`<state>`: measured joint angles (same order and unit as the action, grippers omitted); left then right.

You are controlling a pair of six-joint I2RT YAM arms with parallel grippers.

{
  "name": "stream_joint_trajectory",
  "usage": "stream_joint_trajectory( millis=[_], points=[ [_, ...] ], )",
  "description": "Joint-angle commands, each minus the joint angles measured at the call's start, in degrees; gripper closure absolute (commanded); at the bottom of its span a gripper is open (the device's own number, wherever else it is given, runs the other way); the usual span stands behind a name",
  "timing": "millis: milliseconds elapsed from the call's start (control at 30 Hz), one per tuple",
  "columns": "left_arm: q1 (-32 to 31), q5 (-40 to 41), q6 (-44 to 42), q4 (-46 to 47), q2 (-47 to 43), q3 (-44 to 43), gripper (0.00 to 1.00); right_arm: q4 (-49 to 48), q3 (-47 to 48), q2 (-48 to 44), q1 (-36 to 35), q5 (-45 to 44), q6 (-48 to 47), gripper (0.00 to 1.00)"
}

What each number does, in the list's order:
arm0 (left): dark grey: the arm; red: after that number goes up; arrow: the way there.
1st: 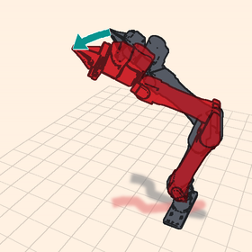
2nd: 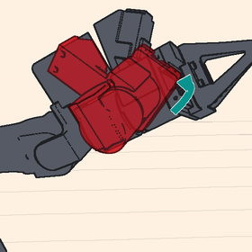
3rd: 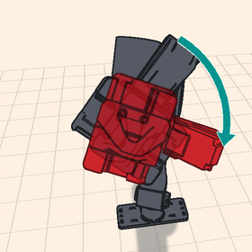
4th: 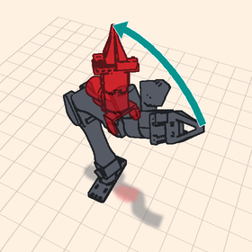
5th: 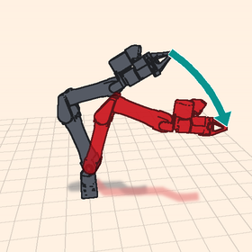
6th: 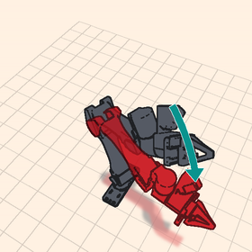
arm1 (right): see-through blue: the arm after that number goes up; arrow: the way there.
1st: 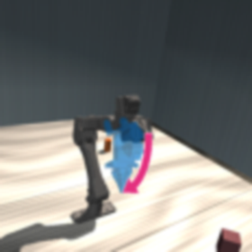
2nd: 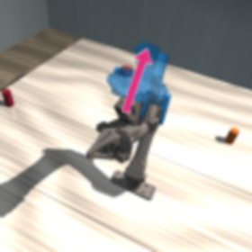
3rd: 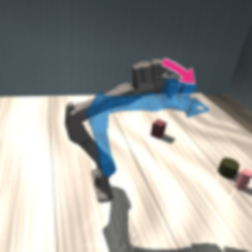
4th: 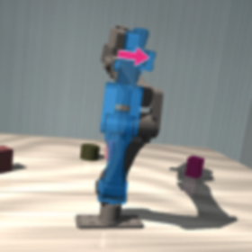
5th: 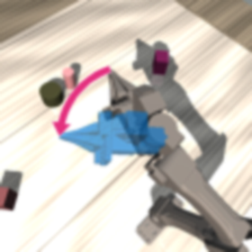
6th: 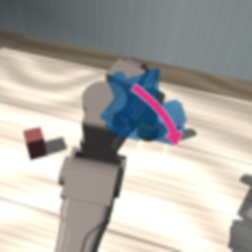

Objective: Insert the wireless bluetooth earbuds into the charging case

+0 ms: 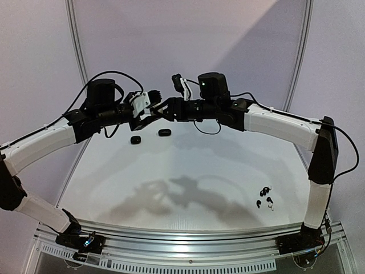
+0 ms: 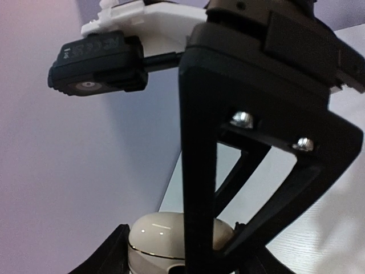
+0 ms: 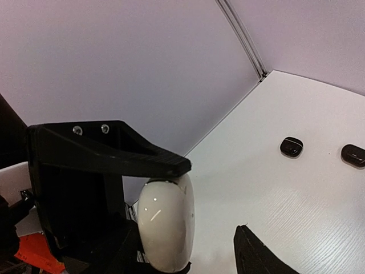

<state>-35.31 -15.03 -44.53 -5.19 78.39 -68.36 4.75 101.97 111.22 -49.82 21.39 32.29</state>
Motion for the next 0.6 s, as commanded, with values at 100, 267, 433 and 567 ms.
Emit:
stream_joint_trajectory(
  millis=[100, 267, 433, 567],
  points=[
    [-0.99, -0.97, -0.09, 1.14, -1.08, 1.27, 1.00, -0.86, 2.62, 2.49, -0.29, 0.76, -0.13, 0.59],
    [-1.08, -0.32, -0.46, 2.16, -1.39, 1.38, 1.00, -0.98, 2.92, 2.99, -0.32, 2.25, -0.21, 0.79],
    [-1.16, -1.86, -2.12, -0.14, -1.70, 1.48, 0.67, -0.56, 2.97, 2.91, -0.30, 4.49, -1.15, 1.00],
    [-0.88, -4.04, -2.02, -5.54, -2.23, 0.99, 0.01, 4.06, 2.97, 1.58, -0.32, 4.10, -5.27, 1.00]
  ],
)
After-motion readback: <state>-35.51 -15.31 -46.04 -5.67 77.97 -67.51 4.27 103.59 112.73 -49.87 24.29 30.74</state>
